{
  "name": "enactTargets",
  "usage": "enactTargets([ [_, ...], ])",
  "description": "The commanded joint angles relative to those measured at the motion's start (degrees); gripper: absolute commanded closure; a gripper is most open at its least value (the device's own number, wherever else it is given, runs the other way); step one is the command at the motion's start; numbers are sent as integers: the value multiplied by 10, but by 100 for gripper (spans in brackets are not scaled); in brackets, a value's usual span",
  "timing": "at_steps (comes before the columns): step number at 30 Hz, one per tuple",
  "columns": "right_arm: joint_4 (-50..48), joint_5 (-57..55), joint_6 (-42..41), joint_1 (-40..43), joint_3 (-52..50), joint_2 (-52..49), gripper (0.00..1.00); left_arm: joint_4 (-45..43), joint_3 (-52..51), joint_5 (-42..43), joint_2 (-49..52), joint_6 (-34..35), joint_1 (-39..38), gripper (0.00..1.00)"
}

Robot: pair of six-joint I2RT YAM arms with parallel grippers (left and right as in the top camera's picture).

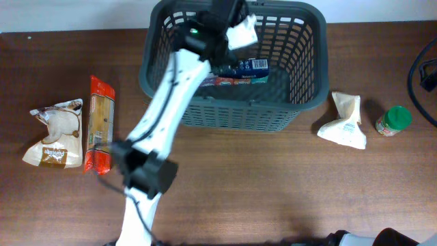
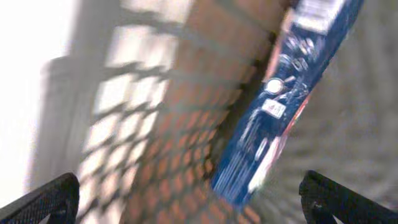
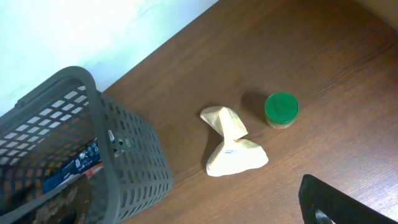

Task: Pack container
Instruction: 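Lower the blue box into the basket and open the left gripper, then grasp the orange-topped pasta package with the left gripper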

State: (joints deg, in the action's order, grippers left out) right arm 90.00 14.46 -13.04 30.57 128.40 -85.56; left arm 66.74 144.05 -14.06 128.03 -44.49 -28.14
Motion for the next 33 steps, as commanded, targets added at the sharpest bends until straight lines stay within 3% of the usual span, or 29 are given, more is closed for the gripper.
enactTargets([
  [1,-2,-1,3,3,1,-1,1,29,28,-18,-108,141,24,1],
  [6,-2,-1,3,3,1,-1,1,95,28,-18,-172,286,105,2],
  [8,-2,-1,3,3,1,-1,1,138,28,-16,-178,365,158,8],
  [11,-2,-1,3,3,1,-1,1,203,22,19,-172,412,239,11],
  [15,-2,-1,3,3,1,-1,1,246,-9,100,-141,414,348,11],
  [20,-2,-1,3,3,1,-1,1,254,-68,136,-86,391,427,2],
  [24,-2,-1,3,3,1,-1,1,255,-120,142,-34,368,457,1],
  [27,-2,-1,3,3,1,-1,1,255,-168,162,19,293,468,2],
  [33,-2,-1,3,3,1,-1,1,207,-184,160,101,296,467,2],
])
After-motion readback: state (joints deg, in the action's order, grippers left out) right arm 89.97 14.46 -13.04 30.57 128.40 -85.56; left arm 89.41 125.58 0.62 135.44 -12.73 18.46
